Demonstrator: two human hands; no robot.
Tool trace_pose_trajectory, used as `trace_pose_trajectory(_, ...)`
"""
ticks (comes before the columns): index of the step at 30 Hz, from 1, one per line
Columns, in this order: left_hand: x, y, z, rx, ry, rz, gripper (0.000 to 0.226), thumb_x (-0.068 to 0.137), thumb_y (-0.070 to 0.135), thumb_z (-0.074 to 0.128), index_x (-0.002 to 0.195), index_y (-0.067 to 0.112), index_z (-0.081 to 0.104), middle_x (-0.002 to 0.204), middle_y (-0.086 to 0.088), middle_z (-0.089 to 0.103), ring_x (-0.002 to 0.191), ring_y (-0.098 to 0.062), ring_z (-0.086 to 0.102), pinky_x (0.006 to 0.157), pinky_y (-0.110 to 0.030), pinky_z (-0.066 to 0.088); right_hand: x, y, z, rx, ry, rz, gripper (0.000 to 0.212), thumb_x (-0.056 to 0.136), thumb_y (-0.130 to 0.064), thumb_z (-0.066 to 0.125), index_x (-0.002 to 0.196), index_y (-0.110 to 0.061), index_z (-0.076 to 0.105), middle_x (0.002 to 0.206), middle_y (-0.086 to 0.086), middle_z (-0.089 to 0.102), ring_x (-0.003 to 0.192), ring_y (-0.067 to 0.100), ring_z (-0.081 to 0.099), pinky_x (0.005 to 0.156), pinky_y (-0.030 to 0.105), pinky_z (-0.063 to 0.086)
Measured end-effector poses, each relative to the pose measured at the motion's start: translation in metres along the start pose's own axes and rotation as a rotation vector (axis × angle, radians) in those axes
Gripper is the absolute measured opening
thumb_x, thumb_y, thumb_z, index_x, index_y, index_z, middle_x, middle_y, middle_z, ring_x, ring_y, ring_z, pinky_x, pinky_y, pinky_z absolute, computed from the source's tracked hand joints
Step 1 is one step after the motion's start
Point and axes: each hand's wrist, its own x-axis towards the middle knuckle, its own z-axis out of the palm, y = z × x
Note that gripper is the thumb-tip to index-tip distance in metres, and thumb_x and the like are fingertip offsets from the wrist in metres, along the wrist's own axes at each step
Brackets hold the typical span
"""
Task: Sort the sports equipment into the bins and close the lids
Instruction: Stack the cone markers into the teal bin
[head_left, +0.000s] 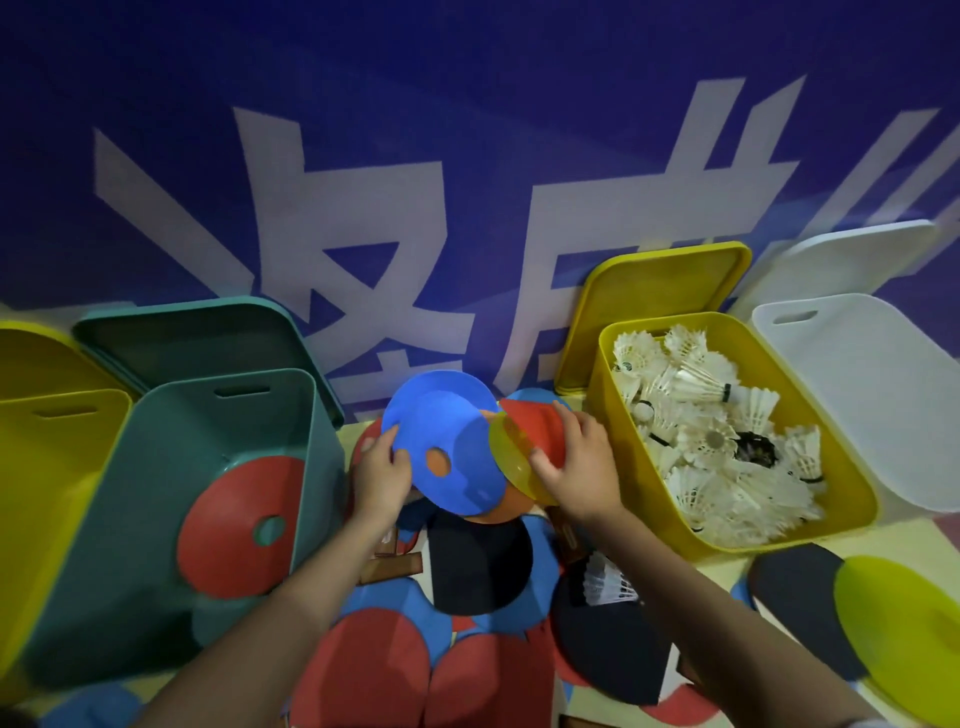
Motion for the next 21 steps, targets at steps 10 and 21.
trace_pose_trajectory(10,-0.036,0.023,-0.069,-0.098,0.130,0.150,0.057,0.089,-0.003,0.035,0.142,0.018,0.044,0.139,-0.005,0.050,0.119,-0.016,0.050,0.091,-0.027,0.041,0.020,-0.027,-0.043,-0.383,-0.034,-0.150,0.037,0.097,-0.028,0.043,0.132,-0.019,0.050,0.125,0.004,0.062,0.094,0.028,0.066,0.069,0.034,0.051)
trace_pose_trajectory(21,-0.049,0.011,-0.153,-0.315,0.218,0.183,0.048,0.095,0.001,0.040,0.141,0.013,0.044,0.139,-0.001,0.050,0.126,-0.016,0.048,0.105,-0.039,0.042,0.001,-0.106,-0.050,0.111,0.248,-0.201,0.029,0.093,-0.025,0.048,0.114,-0.015,0.064,0.102,0.004,0.071,0.090,0.025,0.066,0.072,0.034,0.052)
